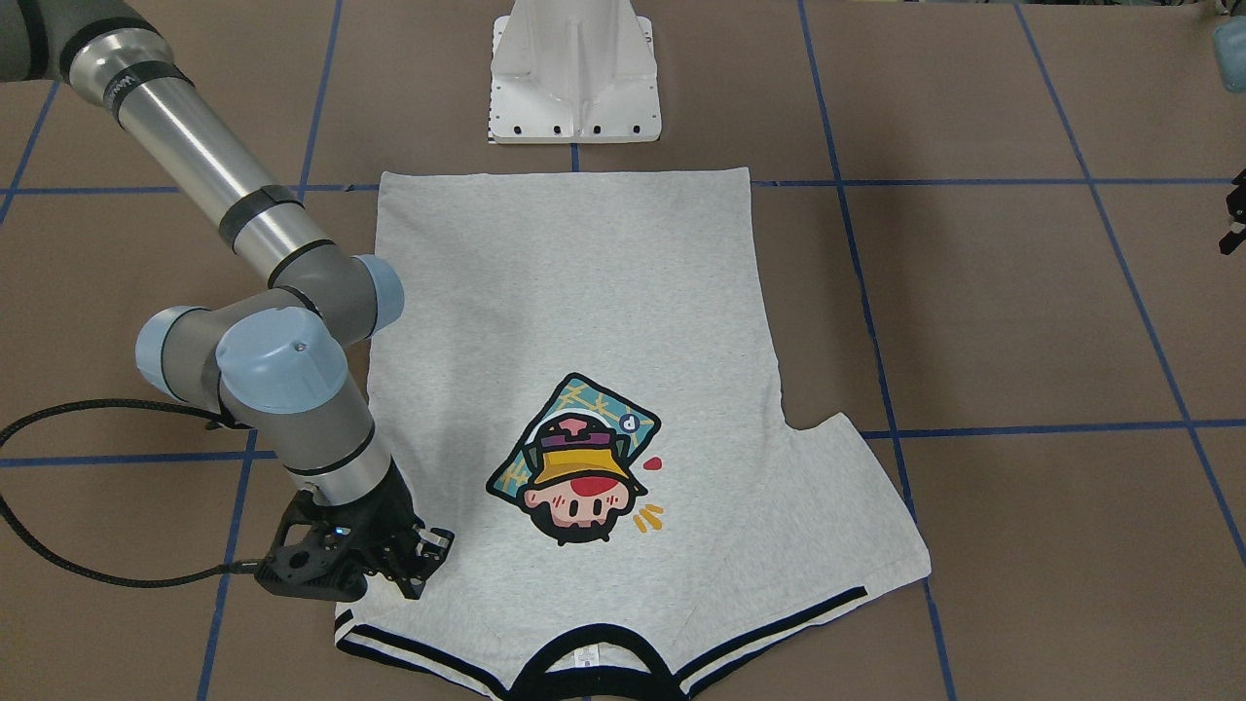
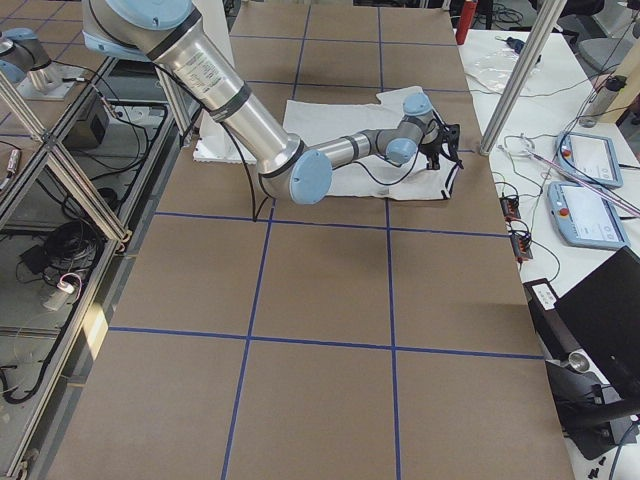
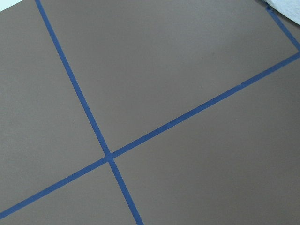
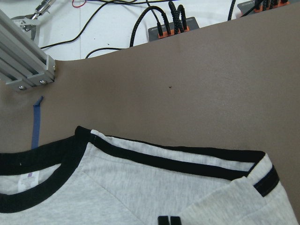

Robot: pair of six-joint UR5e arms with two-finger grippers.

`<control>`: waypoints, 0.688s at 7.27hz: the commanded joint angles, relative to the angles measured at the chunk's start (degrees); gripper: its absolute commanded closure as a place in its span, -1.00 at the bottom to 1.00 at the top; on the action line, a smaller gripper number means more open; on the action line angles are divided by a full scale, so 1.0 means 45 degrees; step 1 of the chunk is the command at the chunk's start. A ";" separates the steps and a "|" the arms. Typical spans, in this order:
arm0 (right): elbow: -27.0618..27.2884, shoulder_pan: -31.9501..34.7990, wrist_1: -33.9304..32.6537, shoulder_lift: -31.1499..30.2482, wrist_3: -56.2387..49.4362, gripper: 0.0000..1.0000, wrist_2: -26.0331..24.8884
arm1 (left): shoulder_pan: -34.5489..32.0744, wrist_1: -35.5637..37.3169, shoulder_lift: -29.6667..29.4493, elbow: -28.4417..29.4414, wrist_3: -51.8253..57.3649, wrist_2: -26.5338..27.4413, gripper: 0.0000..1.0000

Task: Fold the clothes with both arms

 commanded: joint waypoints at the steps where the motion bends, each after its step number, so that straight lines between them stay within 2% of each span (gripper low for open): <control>1: -0.1309 -0.0076 -0.0228 0.0722 -0.0143 1.00 -0.0624 | 0.0001 0.0000 0.0000 -0.0032 -0.0019 -0.0011 -1.00; 2: -0.1349 -0.0076 -0.0228 0.0722 -0.0222 1.00 -0.0858 | 0.0001 0.0000 0.0000 -0.0013 -0.0058 0.0008 -1.00; 3: -0.1349 -0.0095 -0.0247 0.0722 -0.0667 -0.94 -0.0899 | 0.0020 0.0000 -0.0155 -0.0013 -0.0097 -0.0011 -1.00; 4: -0.1137 -0.0095 -0.0247 0.0722 -0.0672 -1.00 -0.0841 | 0.0156 0.0020 -0.0717 0.0200 -0.0697 0.0027 -1.00; 5: 0.0026 -0.0095 -0.0325 0.0045 -0.0633 -1.00 -0.0725 | 0.1143 0.0001 -0.1747 0.0434 -0.3082 0.0028 -1.00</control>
